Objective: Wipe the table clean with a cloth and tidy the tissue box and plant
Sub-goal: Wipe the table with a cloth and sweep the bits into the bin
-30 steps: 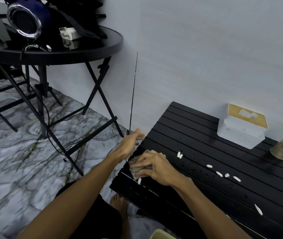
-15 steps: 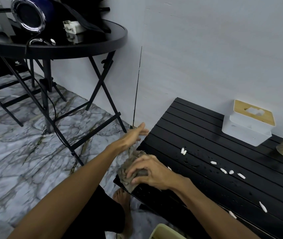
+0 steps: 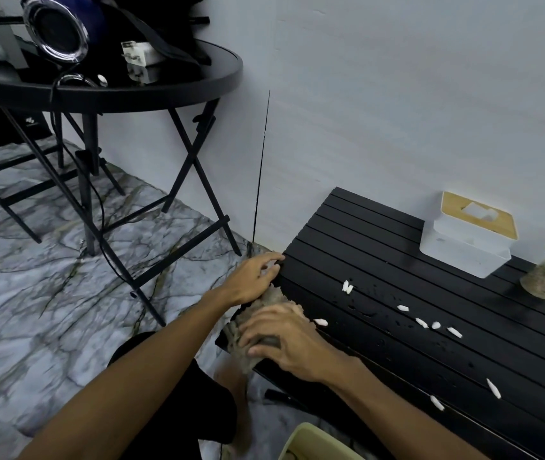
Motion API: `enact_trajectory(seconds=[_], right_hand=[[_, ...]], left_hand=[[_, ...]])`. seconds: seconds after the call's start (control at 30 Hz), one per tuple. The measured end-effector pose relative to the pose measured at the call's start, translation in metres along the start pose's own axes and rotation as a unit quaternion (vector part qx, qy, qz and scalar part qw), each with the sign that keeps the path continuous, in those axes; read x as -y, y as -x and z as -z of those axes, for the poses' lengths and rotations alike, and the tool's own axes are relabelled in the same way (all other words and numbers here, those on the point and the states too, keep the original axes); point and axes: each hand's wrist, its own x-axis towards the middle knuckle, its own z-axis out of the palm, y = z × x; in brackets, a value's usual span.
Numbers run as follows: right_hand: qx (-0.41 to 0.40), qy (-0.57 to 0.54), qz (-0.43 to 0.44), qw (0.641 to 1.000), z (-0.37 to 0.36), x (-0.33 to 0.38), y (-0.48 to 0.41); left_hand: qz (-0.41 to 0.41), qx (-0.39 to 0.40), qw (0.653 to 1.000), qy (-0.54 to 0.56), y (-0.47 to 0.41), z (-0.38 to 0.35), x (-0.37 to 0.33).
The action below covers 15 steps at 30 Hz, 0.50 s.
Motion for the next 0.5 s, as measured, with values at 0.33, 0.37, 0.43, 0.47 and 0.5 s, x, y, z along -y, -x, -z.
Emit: enact_trajectory(seconds=[0.33, 0.37, 0.43, 0.47, 0.5], right_hand=[[0.066, -0.143, -0.057, 0.986, 0.043, -0.005, 0.029], [0.038, -0.164, -0.058, 0.984, 0.047, -0.004, 0.030], [-0.048, -0.150, -0.037, 0.987, 0.050, 0.000, 0.027], [-0.084, -0.136, -0.022, 0.987, 0.048, 0.002, 0.024], [-0.103, -0.115, -0.001, 0.988, 0.044, 0.003, 0.020]], left_hand=[[-0.009, -0.007, 0.999, -0.041, 0.016, -0.013, 0.002], [-0.007, -0.009, 0.999, -0.049, 0.016, -0.014, 0.001], [-0.012, -0.006, 0.999, -0.048, 0.017, -0.014, 0.002], [-0.017, 0.001, 0.999, -0.040, 0.016, -0.013, 0.003], [-0.021, 0.009, 0.999, -0.030, 0.016, -0.012, 0.003]])
